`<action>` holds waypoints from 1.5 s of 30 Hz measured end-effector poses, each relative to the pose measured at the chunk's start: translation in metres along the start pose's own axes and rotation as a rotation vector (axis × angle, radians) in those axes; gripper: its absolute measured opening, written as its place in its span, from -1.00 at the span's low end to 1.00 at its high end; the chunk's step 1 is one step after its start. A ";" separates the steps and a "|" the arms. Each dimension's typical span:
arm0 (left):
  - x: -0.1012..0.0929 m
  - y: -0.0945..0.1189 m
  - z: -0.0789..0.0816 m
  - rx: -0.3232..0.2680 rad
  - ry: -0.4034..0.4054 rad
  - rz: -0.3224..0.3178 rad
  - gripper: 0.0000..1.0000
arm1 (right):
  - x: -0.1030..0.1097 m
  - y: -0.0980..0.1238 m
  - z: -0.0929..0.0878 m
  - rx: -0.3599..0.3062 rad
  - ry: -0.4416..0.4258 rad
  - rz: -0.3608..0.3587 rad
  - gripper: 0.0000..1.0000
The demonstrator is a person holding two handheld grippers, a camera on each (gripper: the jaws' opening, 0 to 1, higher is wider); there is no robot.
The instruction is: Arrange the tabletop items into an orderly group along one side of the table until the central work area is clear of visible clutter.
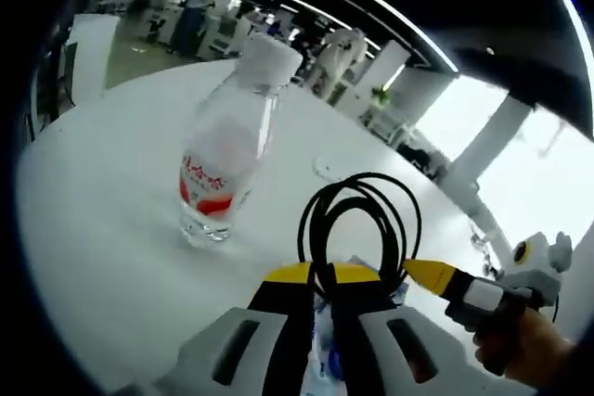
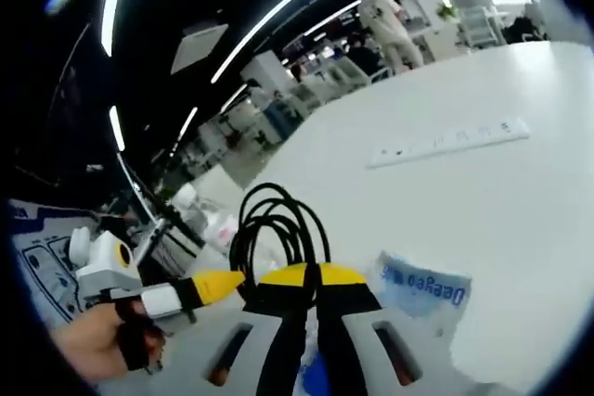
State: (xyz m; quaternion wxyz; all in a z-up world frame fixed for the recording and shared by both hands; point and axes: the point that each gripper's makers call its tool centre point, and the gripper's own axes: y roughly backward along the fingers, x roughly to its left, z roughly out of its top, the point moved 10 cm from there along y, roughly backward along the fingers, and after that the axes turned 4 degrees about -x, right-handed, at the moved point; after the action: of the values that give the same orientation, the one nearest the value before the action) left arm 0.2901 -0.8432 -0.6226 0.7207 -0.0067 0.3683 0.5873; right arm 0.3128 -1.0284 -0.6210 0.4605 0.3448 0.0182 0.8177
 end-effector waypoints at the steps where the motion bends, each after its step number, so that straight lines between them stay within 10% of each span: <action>1: -0.001 0.007 0.001 0.001 -0.009 -0.004 -0.92 | 0.005 0.005 -0.002 -0.005 0.000 0.001 -1.00; 18: 0.051 0.118 -0.038 0.118 0.021 0.095 -0.91 | 0.077 0.036 -0.092 0.105 -0.012 -0.005 -1.00; 45: 0.108 0.131 -0.081 0.227 0.084 0.193 -0.90 | 0.093 0.016 -0.155 0.298 0.142 -0.068 -1.00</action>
State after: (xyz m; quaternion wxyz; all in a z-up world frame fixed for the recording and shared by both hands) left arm 0.1405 -0.7477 -0.6847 0.6410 0.0856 0.4611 0.6076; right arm 0.1795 -0.9213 -0.6829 0.4294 0.3496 0.1834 0.8122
